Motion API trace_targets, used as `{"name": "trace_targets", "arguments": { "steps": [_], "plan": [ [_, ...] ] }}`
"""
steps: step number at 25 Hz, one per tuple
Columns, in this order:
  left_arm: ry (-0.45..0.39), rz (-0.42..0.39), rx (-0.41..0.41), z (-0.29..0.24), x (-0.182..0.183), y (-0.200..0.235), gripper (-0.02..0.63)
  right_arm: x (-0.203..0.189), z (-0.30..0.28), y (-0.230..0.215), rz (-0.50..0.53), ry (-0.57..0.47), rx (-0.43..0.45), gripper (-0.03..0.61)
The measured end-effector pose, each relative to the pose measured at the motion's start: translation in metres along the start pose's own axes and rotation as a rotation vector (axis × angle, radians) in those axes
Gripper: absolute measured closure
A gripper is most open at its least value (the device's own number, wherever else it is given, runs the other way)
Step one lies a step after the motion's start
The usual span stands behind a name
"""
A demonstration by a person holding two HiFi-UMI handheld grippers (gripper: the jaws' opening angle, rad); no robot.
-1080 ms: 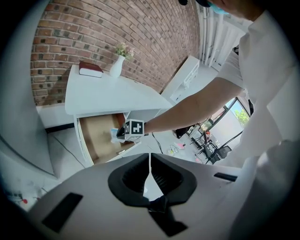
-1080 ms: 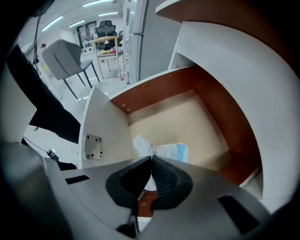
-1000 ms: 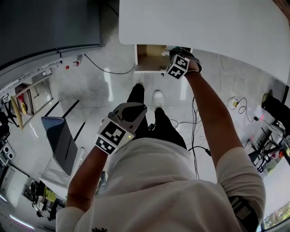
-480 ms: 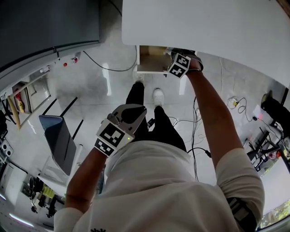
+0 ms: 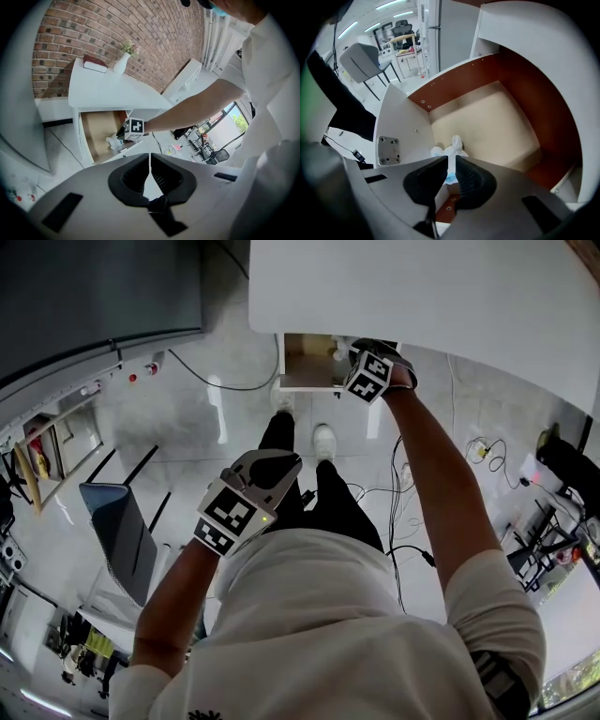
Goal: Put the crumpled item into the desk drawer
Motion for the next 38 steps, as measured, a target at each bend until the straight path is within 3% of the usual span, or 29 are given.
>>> {"name": "trace_targets", "arguments": {
  "steps": [11, 17, 26, 38],
  "plan": [
    [-0.026, -0.065, 0.004, 0.009, -0.002, -0.061, 0.583, -0.011, 0.075, 0.030, -0.075, -0.097, -0.042, 0.537],
    [-0.105, -0.079, 0.035, 0.016, 0.002, -0.105, 0.583, -0.035, 0.141, 0.060, -0.182, -0.176, -0.057, 0.543],
    [-0.168, -0.104, 0.093, 0.030, -0.016, -0.182, 0.583, -0.079, 0.246, 0.139, -0.428, -0.332, 0.048, 0.546],
    [-0.229, -0.124, 0.187, 0.048, -0.038, -0.255, 0.583, -0.123, 0.373, 0.229, -0.472, -0.476, 0.092, 0.548]
  ]
}}
Point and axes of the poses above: the fingertips, and each gripper's own axes: z backward along the fingers, y to its left, x out of its top, the point moved 6 cm from there along z, backward along the fingers, and after that the axes turned 2 degrees about x, right-handed, at the moved point
